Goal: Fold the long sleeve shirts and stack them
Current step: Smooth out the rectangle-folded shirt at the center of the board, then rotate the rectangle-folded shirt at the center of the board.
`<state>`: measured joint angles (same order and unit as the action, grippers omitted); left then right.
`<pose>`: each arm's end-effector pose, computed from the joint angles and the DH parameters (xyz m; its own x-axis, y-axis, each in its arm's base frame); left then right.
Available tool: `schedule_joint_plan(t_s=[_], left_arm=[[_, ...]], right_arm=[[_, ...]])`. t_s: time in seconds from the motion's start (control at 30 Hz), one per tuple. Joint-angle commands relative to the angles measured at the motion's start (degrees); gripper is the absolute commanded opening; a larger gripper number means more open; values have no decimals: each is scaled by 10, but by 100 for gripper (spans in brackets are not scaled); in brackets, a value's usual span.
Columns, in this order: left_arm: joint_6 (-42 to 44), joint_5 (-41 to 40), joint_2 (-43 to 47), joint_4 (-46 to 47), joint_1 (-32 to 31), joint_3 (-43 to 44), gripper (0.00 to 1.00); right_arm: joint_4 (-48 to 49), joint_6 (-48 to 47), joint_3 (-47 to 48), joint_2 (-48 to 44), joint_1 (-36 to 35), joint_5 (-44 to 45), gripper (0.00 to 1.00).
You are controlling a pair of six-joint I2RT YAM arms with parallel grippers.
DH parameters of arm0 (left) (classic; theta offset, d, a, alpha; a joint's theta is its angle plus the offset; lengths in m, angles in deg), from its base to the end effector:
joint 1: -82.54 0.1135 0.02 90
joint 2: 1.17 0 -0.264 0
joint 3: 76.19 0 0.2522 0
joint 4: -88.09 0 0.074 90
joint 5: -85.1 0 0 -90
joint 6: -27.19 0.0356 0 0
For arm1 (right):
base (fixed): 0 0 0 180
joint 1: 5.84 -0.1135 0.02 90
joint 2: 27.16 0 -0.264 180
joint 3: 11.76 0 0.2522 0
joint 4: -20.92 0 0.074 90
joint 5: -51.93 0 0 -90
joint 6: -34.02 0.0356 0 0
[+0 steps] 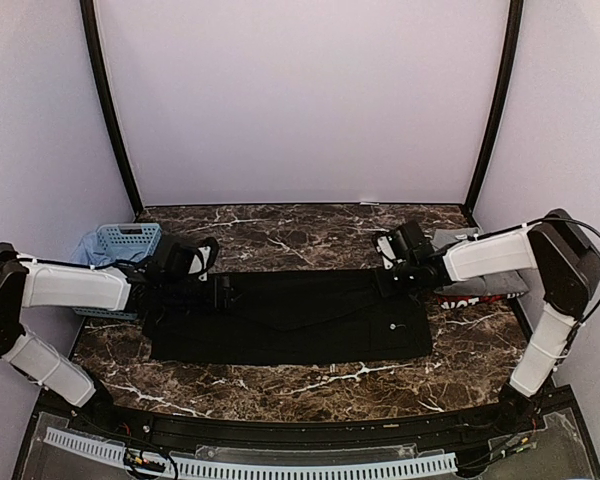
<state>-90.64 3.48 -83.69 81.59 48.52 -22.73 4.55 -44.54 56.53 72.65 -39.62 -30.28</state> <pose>0.2416 -0.1693 0.1892 -0.7305 -0.0641 -0.6798 0.3514 0.8184 -0.4547 0.2963 0.1924 0.1607 -0.6986 -0.2309 -0.6772 -0.3436 0.9385 0.0344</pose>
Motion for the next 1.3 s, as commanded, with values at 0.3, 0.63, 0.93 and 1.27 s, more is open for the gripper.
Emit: schedule_joint_plan(t_s=[0.3, 0.63, 0.93, 1.27], left_arm=[[-78, -69, 5, -130, 0, -50, 76], [-30, -54, -124, -114, 23, 23, 76], [49, -31, -287, -120, 39, 218, 76], [139, -10, -412, -116, 47, 451, 77]], right_arm=[[-26, 30, -83, -25, 1, -40, 46], [-64, 92, -130, -47, -41, -56, 45], [-62, 163, -203, -111, -94, -55, 44], [-18, 217, -222, -140, -276, -66, 43]])
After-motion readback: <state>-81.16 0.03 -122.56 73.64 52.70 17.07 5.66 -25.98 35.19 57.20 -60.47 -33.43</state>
